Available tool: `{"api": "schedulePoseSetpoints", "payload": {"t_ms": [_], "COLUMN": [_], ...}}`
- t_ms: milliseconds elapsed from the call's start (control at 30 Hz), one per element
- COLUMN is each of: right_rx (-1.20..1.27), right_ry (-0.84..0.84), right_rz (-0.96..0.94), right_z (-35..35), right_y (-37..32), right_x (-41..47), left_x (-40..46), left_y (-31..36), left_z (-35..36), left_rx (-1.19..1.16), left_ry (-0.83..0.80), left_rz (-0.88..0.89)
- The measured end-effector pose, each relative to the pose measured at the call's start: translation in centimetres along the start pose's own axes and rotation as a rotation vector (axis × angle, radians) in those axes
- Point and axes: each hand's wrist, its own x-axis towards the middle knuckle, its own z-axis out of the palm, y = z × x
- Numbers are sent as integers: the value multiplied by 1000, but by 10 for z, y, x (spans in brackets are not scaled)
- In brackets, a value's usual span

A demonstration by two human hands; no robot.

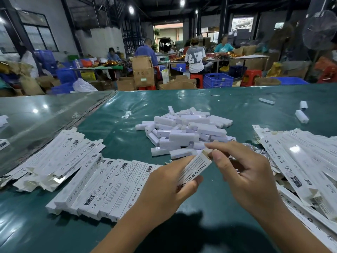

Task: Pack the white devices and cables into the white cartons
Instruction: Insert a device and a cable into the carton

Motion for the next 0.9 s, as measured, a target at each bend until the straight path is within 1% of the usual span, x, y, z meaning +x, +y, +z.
{"api": "schedulePoseSetpoints", "payload": {"t_ms": [133, 167, 233, 300, 333, 367, 400, 433, 500, 567, 633, 700, 767, 900], "right_rx": [128, 178, 335, 518, 598, 646, 643, 578, 359, 172, 77, 103, 154, 172], "right_ry": [41, 69, 117, 78, 35, -12, -45, -51, -66, -135, -117, -78, -74, -49], "right_rz": [129, 179, 349, 558, 622, 641, 620, 567, 407, 275, 208, 213, 251, 239], "right_z": [3, 6, 13, 17, 17, 17, 16, 15, 12, 11, 12, 12, 11, 13], "right_y": [1, 1, 4, 7, 9, 10, 9, 9, 6, 2, 0, 1, 2, 3], "right_x": [-1, -2, -4, -6, -6, -6, -6, -6, -7, -10, -12, -11, -10, -10], "left_x": [-1, -1, -1, -2, -2, -2, -1, -1, 0, 0, 0, -1, -2, -2], "left_y": [-2, -3, -4, -4, -4, -4, -5, -4, -5, -6, -6, -6, -6, -6], "left_z": [5, 6, 9, 9, 9, 9, 10, 10, 10, 8, 7, 8, 11, 12], "left_rx": [32, 50, 79, 100, 106, 112, 119, 125, 106, 63, 59, 82, 98, 71], "left_ry": [19, 20, 21, 21, 17, 14, 10, 7, 5, 12, 19, 20, 17, 2], "left_rz": [-1, -5, -7, -16, -24, -33, -41, -45, -43, -44, -43, -40, -49, -44]}}
